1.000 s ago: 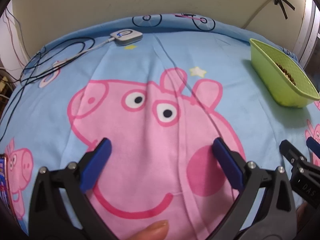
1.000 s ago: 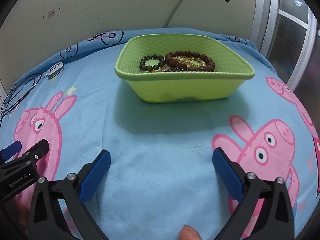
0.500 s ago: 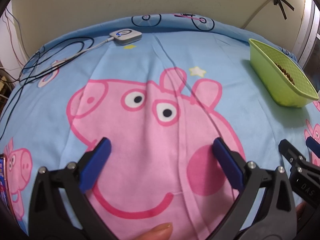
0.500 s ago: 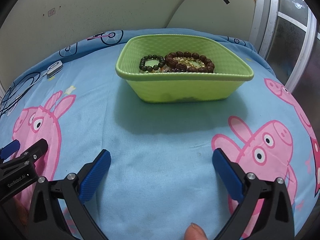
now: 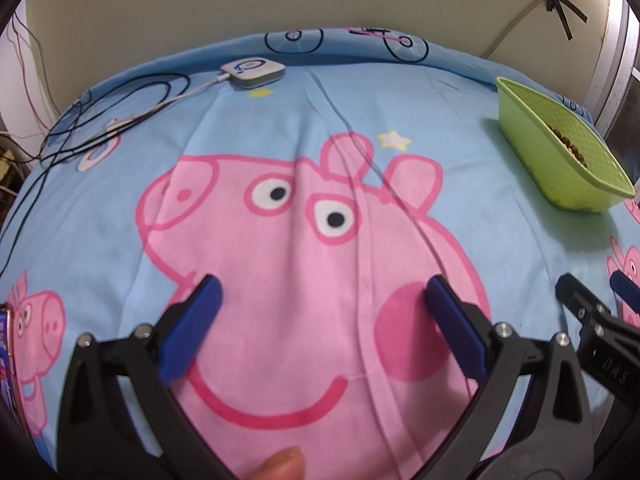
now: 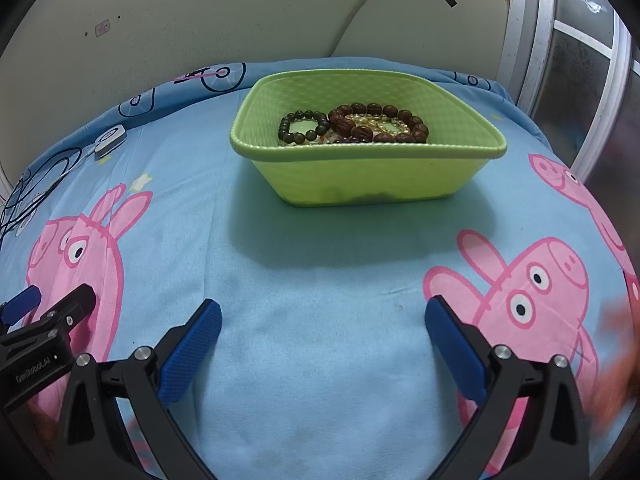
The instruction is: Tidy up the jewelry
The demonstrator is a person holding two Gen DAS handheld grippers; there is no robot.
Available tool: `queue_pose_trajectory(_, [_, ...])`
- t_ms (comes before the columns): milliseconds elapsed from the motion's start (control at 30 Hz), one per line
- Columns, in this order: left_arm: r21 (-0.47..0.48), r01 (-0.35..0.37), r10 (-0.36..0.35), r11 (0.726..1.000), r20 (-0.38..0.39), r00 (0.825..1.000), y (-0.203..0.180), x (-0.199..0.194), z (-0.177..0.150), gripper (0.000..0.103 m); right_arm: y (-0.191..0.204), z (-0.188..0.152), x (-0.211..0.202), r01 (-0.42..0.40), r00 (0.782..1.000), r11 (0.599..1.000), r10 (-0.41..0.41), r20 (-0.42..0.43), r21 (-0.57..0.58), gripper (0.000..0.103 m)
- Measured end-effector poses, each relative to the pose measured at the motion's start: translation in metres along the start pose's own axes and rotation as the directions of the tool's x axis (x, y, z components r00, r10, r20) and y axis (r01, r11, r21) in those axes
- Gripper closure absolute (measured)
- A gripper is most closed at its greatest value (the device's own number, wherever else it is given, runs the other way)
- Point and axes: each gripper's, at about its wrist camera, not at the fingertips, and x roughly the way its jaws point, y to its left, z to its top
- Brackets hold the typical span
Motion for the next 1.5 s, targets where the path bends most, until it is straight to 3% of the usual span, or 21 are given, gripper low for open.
queue_pose_trajectory(200, [-0.024, -0.018, 0.018, 1.000, 0.010, 1.000, 0.006, -0.014, -0.017, 0.006, 0.001, 0.000, 0.000, 0.000, 1.000, 1.000, 0.000, 0.000, 0.000, 0.018])
queue_pose_trajectory(1233, [-0.019, -0.027, 0.027, 0.999, 0.005, 1.000, 0.004, -0.014, -0.017, 0.006, 0.000, 0.000, 0.000, 0.000, 1.000, 1.000, 0.000, 0.000, 0.000, 0.018])
queue_pose_trajectory(1500, [0.058, -0.016, 0.015, 0.998, 0.017, 1.000, -0.013, -0.016, -0.015, 0.006, 0.002, 0.001, 0.000, 0.002, 1.000, 1.000, -0.002, -0.001, 0.000, 0.018])
